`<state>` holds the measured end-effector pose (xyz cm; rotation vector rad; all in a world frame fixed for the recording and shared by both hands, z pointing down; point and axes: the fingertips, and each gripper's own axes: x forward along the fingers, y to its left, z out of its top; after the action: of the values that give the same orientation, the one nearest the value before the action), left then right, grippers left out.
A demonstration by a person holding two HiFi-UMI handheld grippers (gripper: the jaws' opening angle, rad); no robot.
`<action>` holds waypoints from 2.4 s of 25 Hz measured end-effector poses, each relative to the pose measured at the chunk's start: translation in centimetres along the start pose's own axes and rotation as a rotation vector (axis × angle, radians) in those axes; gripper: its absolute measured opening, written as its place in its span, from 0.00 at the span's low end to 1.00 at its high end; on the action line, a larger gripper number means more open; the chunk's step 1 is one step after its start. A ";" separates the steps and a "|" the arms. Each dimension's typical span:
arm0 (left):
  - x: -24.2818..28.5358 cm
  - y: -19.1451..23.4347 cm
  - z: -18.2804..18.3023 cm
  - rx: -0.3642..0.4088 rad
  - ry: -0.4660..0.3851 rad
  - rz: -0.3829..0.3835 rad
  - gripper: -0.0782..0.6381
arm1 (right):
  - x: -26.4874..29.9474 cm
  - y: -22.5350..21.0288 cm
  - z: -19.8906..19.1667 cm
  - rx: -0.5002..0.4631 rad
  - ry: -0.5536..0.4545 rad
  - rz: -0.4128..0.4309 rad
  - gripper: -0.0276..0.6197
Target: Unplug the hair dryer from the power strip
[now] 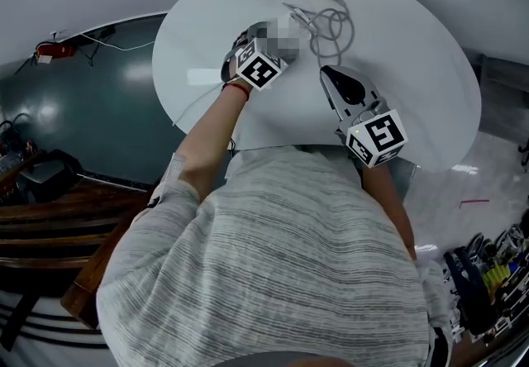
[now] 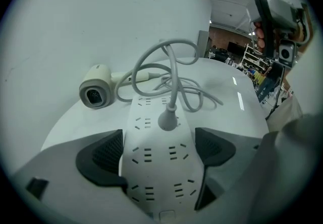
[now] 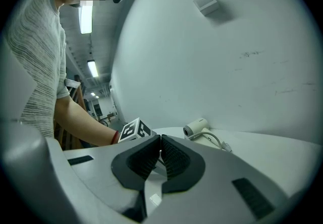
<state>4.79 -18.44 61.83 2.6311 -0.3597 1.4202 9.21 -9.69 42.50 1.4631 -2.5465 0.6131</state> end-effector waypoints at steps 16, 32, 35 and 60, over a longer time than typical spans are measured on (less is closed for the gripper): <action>-0.1 -5.6 -0.1 0.143 0.008 -0.113 0.72 | 1.9 0.4 -2.2 -0.033 0.134 0.013 0.08; -0.6 -11.3 -0.3 0.165 0.000 -0.122 0.72 | 0.3 1.4 -9.6 -0.165 0.526 0.054 0.09; -0.6 -11.2 -0.3 0.173 -0.002 -0.121 0.72 | 0.5 0.5 -11.1 -0.097 0.561 0.026 0.09; -0.3 -11.2 -0.2 0.166 -0.011 -0.113 0.72 | 4.2 -1.3 -14.6 -0.311 0.782 -0.032 0.14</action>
<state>7.48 -7.61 61.62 2.7392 -0.0962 1.4586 6.98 -7.52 57.45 0.9075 -1.8908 0.5946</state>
